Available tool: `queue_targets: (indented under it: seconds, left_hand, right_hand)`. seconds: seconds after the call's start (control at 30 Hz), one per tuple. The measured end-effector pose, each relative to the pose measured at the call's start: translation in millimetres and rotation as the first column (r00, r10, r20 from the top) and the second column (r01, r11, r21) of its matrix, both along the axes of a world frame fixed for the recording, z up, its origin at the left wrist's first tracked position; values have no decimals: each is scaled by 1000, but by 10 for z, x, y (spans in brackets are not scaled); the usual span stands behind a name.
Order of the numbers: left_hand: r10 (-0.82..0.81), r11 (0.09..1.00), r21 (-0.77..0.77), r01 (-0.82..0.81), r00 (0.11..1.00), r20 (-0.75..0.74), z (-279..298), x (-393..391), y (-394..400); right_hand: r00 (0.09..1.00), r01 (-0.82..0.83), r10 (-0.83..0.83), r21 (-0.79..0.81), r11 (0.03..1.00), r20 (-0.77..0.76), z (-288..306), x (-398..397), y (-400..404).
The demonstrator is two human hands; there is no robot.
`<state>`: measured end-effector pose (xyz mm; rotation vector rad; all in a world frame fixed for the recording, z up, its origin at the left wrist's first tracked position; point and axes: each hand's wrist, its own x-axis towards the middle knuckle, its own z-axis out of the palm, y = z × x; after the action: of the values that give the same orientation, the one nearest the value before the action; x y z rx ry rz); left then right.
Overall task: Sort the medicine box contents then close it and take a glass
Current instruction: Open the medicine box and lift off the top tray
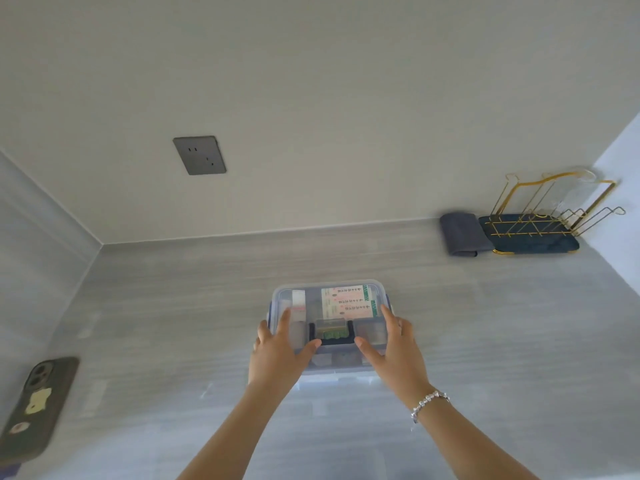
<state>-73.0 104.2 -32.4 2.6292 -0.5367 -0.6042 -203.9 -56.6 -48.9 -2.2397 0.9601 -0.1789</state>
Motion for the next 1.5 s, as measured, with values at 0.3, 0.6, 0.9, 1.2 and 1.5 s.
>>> queue_targets:
  seconds: [0.3,0.6,0.9,1.2,1.5]
  left_hand:
    - [-22,1000,11,22,999,29,-8,-297,409]
    - [312,877,-331,-349,936,-163,-73,-126,395]
    - [498,584,-467,-664,747,-440,-130,-66,363]
    - [573,593,-476,-649,756,-316,-138,-86,328]
    - [569,618,-494,-611,782,-256,-123,-125,296]
  right_hand:
    - [994,104,-106,-42,994,-35,7,-285,370]
    - [954,274,-291,174,946,75,42,-156,163]
    - [863,364,-464,394,844,198,4,-152,136]
    - [852,411,-464,238,880,244,-37,-110,191]
    - [834,459,-486,157,874,263,-109,-55,229]
